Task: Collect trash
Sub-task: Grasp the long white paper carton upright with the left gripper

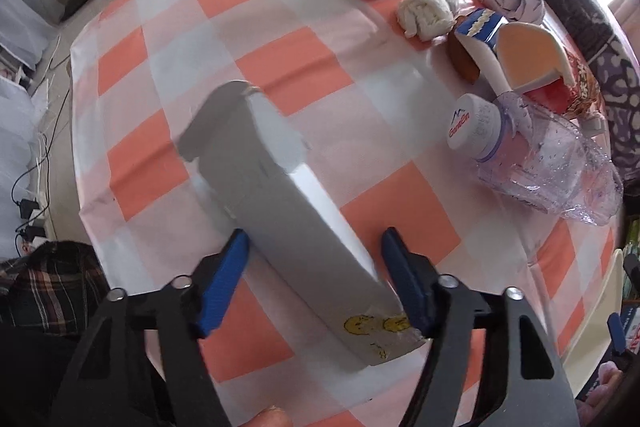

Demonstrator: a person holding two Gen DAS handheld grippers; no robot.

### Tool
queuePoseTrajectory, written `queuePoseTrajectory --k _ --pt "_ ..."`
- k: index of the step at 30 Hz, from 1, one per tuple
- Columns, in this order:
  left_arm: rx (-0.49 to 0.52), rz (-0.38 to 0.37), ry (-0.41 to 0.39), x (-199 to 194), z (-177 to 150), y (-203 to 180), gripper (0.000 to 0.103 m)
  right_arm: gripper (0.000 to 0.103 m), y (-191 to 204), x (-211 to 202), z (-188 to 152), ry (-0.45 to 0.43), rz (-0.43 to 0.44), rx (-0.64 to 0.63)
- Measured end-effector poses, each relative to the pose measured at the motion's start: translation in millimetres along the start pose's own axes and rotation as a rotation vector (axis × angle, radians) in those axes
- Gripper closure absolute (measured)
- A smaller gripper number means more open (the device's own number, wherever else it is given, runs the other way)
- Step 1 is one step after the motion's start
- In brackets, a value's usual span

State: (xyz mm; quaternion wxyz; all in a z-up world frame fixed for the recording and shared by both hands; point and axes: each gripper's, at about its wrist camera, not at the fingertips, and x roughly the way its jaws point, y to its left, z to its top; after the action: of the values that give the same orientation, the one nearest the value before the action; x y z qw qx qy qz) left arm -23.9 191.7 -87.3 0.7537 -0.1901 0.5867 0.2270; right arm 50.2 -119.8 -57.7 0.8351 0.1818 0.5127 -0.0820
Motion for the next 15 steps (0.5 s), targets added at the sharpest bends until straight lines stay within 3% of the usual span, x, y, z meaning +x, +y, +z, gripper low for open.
queuePoseTrajectory --k 2,7,11,15 --pt "0.016 -0.011 -0.006 -1.1 3.5 2.3 0.053 0.012 3.0 2.2 -0.8 0.008 0.01 -0.002" --pt "-0.003 -0.054 -0.012 -2.0 19.2 20.0 0.06 0.012 17.7 4.8 -5.6 0.012 0.034 -0.039" --pt "-0.009 -0.027 -0.105 -14.6 37.7 38.5 0.077 0.012 39.4 2.5 -8.8 0.005 0.088 -0.099" --pt "-0.047 -0.055 -0.141 -14.6 65.3 62.9 0.081 0.012 67.0 0.2 -12.0 0.006 0.149 -0.159"
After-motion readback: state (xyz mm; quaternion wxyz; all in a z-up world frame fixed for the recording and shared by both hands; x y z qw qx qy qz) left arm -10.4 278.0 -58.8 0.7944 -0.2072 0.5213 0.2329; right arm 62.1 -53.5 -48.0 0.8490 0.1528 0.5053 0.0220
